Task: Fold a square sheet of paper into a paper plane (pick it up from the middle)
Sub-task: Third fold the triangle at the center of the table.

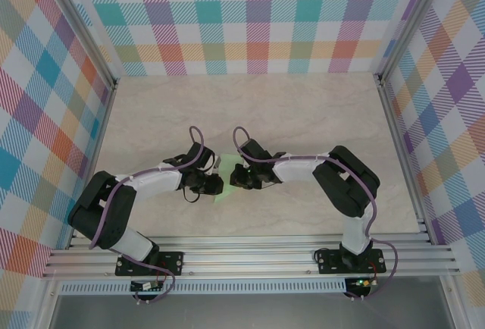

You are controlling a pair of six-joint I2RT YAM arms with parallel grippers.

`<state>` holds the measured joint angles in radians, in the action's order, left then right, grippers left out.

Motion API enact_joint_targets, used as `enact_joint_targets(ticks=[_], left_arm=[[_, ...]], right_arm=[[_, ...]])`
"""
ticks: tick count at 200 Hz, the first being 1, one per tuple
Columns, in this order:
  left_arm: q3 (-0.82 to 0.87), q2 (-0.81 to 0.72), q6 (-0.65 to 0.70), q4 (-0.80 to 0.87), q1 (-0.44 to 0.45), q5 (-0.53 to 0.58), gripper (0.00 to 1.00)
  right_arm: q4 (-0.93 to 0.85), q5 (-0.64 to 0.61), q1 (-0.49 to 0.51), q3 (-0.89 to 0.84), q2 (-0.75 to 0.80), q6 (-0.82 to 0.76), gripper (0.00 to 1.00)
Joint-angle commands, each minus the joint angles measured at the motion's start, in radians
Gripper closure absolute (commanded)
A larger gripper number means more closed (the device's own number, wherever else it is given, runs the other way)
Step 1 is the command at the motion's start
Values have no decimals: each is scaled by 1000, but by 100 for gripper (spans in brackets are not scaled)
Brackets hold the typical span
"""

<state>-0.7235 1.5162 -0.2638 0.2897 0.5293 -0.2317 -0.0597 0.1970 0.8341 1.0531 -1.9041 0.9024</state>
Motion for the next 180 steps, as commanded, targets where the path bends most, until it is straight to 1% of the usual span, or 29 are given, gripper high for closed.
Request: enact_joint_targets(ticks=[1, 11, 21, 58, 87, 111, 123, 129, 136, 145, 161, 172, 180], left_arm=[[-25, -24, 10, 34, -8, -4, 63], [-15, -40, 3, 30, -8, -9, 59], [-4, -59, -2, 26, -8, -11, 59], [15, -69, -17, 49, -8, 20, 63], [15, -49, -37, 62, -8, 32, 63], [33, -163, -97, 78, -8, 77, 62], [32, -235, -125, 103, -8, 99, 67], [35, -266, -135, 102, -8, 88, 71], [45, -297, -151, 82, -8, 48, 74], [59, -327, -172, 48, -9, -14, 76], [69, -315, -190, 20, -8, -116, 79], [78, -293, -209, -2, -6, -162, 80], [90, -275, -226, -63, -6, -180, 81]], right_arm=[[-69, -51, 4, 18, -21, -19, 85], [-68, -54, 4, 17, -20, -18, 84], [-65, -50, 4, 20, -19, -18, 84], [-66, -55, 4, 19, -16, -10, 84], [-65, -17, 4, 41, -21, -26, 83], [-84, -39, 4, 47, -27, -23, 84], [-96, -47, 2, 47, -32, -22, 84], [-96, -46, 3, 47, -34, -22, 84], [-87, -39, 2, 46, -36, -22, 84], [-79, -32, 3, 44, -41, -19, 84], [-76, -27, 3, 48, -44, -20, 84], [-74, -23, 2, 51, -49, -23, 84], [-74, -19, 2, 53, -50, -23, 84]])
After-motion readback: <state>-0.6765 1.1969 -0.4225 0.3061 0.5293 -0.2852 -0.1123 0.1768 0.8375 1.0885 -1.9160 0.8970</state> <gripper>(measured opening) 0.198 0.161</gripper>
